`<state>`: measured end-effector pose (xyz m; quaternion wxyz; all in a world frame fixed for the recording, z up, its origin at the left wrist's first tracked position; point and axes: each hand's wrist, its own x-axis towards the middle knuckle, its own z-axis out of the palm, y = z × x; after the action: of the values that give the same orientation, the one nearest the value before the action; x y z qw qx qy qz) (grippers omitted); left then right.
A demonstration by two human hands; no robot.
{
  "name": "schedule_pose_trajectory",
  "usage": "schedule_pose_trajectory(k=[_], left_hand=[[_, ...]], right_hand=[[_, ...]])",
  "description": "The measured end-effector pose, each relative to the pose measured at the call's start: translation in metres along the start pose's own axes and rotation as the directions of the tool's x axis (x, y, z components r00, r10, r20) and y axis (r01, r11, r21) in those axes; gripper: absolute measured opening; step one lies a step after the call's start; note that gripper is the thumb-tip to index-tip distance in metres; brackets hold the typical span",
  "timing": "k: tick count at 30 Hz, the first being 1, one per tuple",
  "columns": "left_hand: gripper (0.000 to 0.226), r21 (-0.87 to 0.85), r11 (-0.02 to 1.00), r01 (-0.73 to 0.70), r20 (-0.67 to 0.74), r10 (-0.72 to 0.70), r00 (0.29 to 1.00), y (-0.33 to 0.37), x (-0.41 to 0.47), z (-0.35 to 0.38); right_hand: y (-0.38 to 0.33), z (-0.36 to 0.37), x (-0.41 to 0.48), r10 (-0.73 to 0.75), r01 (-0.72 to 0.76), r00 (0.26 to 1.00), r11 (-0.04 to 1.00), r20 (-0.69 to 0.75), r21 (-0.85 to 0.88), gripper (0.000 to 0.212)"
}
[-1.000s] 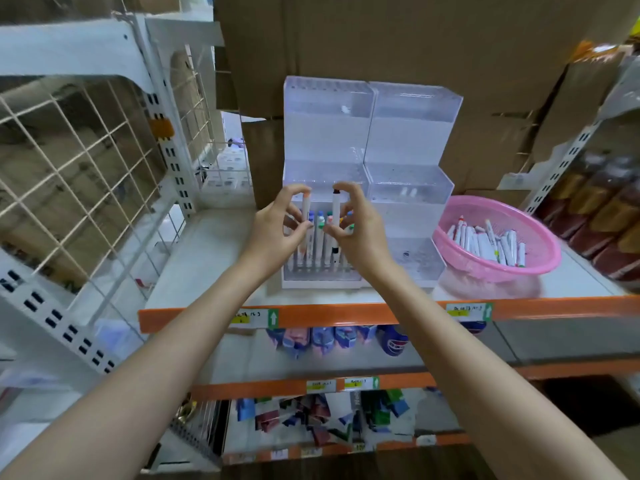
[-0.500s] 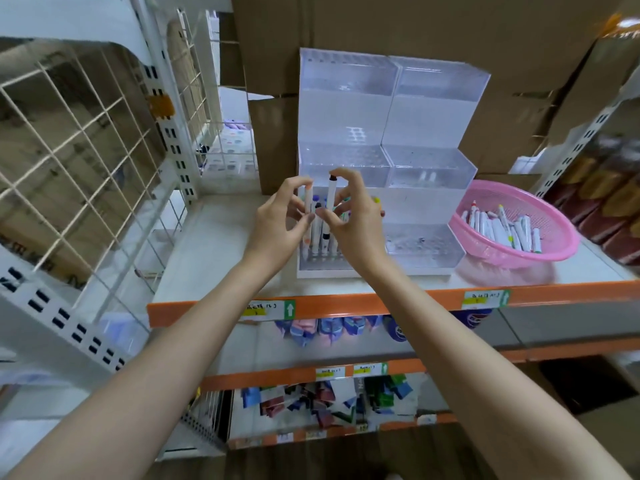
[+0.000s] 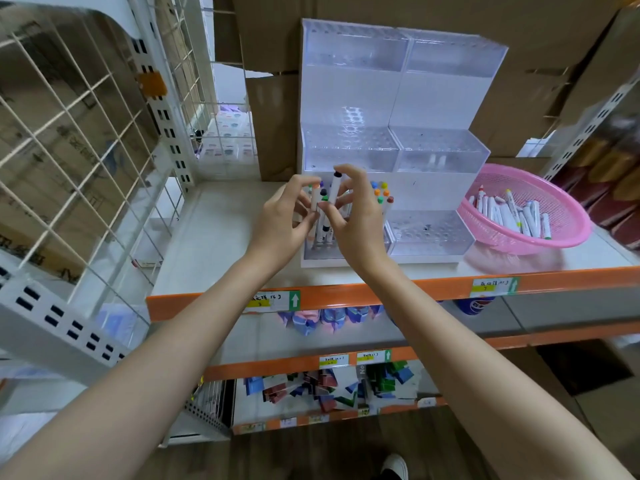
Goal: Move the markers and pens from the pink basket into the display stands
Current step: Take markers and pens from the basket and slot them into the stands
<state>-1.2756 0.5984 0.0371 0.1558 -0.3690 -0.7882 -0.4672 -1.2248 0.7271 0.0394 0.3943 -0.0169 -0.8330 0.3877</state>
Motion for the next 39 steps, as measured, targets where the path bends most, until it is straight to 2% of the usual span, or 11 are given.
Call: schedule_pose_trajectory(k=[8,19,23,27,32,39], left_hand=[[0.047,0.015,0.999,0.052,0.034,-0.053,0.998,-0.008,-0.012,0.006],[0.046,0.045,0.999,-0.006,0.050,0.004,0.999,-0.005,-0.018,0.008],[0.045,0.054,0.998,0.012,0.060,-0.015,0.998,-0.004,-0.018,0.007],[0.040,0.052,0.996,0.067,0.078,-0.071,0.994,-0.002,-0.018,0.009],[0.041,0.032,0.992,0.125,0.088,-0.128,0.988,-0.001,-0.018,0.009],[0.047,0.071,0.996,0.054,0.092,-0.061,0.994,-0.001,-0.018,0.001]], right_hand=[[0.001,0.000,-0.005,0.043,-0.043,0.998,0.999,0.051,-0.005,0.047],[0.004,-0.001,-0.010,0.085,-0.084,0.989,0.996,0.125,-0.012,0.049],[0.002,-0.005,-0.011,0.082,-0.079,0.989,0.996,0.122,-0.029,0.053],[-0.001,-0.007,-0.011,0.100,-0.097,0.985,0.995,0.141,-0.023,0.044],[-0.006,-0.008,-0.010,0.079,-0.068,0.982,0.995,0.170,-0.071,0.042],[-0.007,-0.009,-0.007,0.052,-0.031,0.974,0.994,0.220,-0.100,0.041]])
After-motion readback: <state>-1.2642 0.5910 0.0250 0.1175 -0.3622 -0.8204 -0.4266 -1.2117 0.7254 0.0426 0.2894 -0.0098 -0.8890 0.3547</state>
